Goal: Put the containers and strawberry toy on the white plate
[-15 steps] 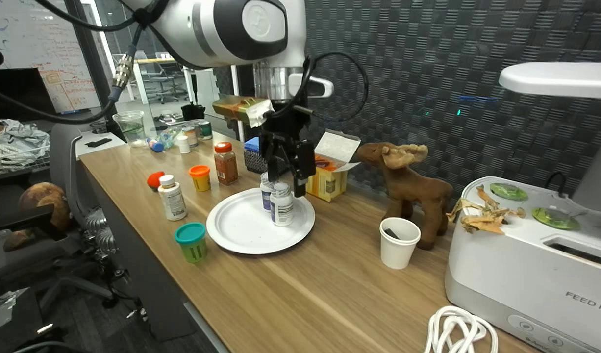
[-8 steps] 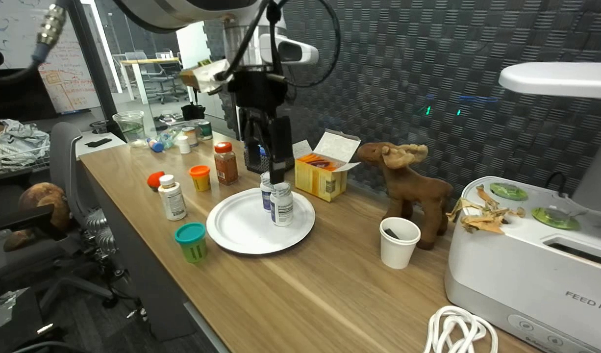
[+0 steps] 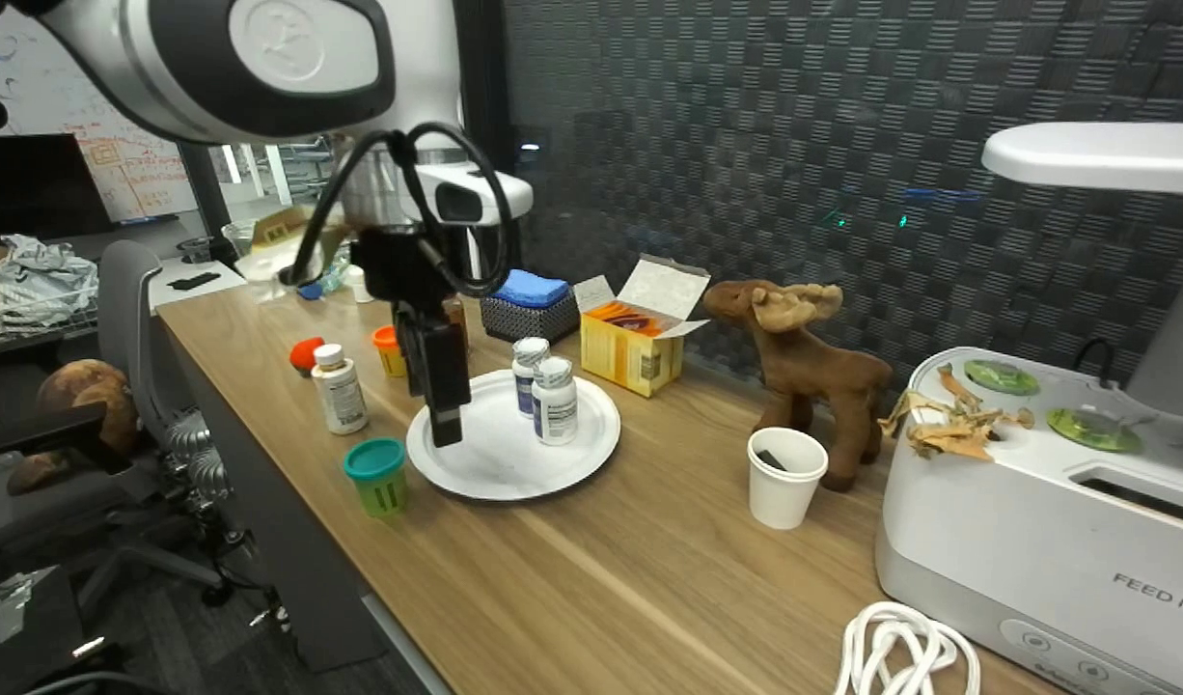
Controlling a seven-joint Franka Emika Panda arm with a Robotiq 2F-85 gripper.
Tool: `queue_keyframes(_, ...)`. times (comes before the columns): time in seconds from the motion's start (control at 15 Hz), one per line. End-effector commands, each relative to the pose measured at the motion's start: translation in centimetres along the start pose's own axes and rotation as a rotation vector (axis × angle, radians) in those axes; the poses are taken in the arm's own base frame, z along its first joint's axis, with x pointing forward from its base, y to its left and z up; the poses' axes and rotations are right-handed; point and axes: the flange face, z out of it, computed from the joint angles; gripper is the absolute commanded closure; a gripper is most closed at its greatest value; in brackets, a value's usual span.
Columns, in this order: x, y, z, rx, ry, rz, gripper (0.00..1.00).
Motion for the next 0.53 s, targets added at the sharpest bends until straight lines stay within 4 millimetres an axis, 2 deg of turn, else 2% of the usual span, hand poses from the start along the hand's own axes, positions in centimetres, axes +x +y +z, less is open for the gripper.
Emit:
queue_keyframes(0.0, -3.2, -1.1, 1.1, 0.028, 0.042, -0.017, 0.00)
queue_keyframes(0.2, -4.5, -2.0, 2.5, 0.032, 0.039, -0.044, 0.00)
queue_keyframes(0.47, -5.6, -2.4, 3.5, 0.033, 0.018, -0.045, 0.00)
